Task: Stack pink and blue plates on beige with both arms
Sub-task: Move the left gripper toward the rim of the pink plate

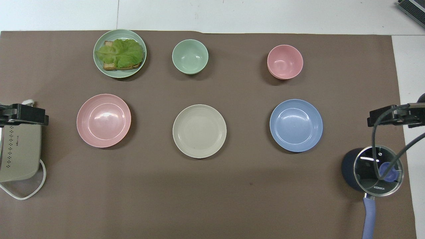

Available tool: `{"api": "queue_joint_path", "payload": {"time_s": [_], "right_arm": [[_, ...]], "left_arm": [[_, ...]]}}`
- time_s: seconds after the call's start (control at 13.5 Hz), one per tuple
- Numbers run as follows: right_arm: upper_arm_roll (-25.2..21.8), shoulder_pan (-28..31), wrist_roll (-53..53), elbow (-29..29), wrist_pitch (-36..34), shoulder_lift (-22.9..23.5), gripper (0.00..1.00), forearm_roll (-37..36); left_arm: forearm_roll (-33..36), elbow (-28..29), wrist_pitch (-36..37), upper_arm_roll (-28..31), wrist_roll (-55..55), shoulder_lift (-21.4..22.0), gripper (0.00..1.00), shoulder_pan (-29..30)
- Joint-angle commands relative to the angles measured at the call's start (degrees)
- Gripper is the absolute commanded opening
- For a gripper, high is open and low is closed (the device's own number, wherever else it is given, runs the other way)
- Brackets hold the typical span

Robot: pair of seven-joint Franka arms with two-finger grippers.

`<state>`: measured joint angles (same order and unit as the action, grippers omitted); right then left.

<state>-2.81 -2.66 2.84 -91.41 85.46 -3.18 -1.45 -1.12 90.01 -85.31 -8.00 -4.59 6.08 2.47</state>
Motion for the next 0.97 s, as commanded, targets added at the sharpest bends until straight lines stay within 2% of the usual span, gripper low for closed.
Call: {"api": "queue_joint_path", "payload": {"time_s": [0.0,0.15,0.3,0.45,0.67,0.89], "right_arm": [[0.08,0.63,-1.52,0.35,0.15,0.19,1.0,0.22],[0.08,0.63,-1.52,0.35,0.15,0.19,1.0,0.05],[0.08,0.63,-1.52,0.35,0.15,0.19,1.0,-0.04],[0.0,0.63,-1.43,0.35,0.15,0.19,1.0,-0.48],[0.0,0.63,-1.52,0.27,0.94,0.19,1.0,-0.57],[0.0,0.55,-1.61,-0.34,1.73,-0.07,1.0,-1.53]], "left_arm": [[0.85,0.78,0.67,0.27,-0.16,0.69,1.0,-0.8],[0.77,1.39,0.59,0.27,-0.25,0.78,1.0,-0.71],[0.68,5.5,-0.81,0.44,-0.16,1.04,1.0,-0.1],[0.68,11.64,-6.06,0.71,-0.25,0.95,1.0,0.86],[0.68,21.15,-17.84,0.71,-0.07,0.69,1.0,3.14],[0.68,23.89,-23.39,0.79,-0.16,-2.9,1.0,4.82]]}}
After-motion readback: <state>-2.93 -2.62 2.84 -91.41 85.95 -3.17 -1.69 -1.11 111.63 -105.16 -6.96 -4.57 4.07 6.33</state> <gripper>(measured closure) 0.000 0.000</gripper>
